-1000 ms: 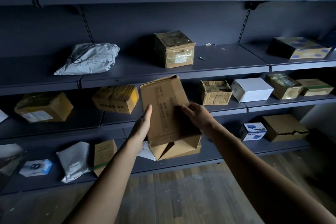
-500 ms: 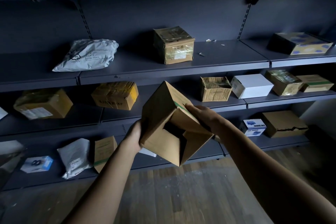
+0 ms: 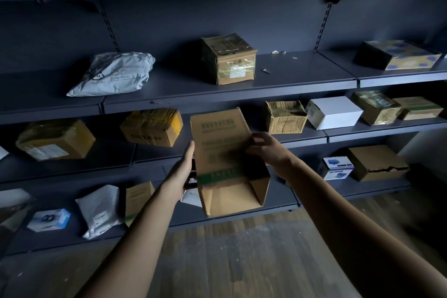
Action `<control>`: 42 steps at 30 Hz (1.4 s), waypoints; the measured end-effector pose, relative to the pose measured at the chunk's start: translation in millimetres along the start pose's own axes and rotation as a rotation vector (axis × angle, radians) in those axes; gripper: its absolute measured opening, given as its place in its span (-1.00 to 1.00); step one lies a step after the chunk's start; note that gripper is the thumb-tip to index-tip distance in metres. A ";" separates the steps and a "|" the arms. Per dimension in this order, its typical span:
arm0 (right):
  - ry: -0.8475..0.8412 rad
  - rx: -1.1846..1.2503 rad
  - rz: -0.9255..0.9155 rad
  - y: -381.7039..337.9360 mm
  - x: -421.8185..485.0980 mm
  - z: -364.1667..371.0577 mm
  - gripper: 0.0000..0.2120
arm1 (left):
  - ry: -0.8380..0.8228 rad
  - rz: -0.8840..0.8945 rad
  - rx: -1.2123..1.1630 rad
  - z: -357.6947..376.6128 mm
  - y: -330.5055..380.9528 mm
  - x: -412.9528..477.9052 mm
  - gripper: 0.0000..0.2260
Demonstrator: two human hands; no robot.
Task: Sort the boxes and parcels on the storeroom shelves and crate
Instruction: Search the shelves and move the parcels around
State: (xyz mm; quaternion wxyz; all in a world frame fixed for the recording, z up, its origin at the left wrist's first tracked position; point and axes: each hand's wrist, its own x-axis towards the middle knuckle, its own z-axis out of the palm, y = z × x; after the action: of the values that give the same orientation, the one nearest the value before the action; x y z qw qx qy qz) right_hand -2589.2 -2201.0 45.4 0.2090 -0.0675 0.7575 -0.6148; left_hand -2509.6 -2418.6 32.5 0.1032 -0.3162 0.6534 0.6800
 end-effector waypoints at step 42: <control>-0.069 -0.046 0.074 80.8 91.7 -37.6 -0.49 | 0.222 0.190 0.067 67.3 -19.5 70.1 -0.43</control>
State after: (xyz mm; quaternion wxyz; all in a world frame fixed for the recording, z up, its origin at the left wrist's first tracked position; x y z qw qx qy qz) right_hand -2674.6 -2181.0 -47.7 0.2560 -0.0652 0.7657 -0.5865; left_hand -2573.3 -2371.2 -26.8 -0.0243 -0.3226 0.7100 0.6255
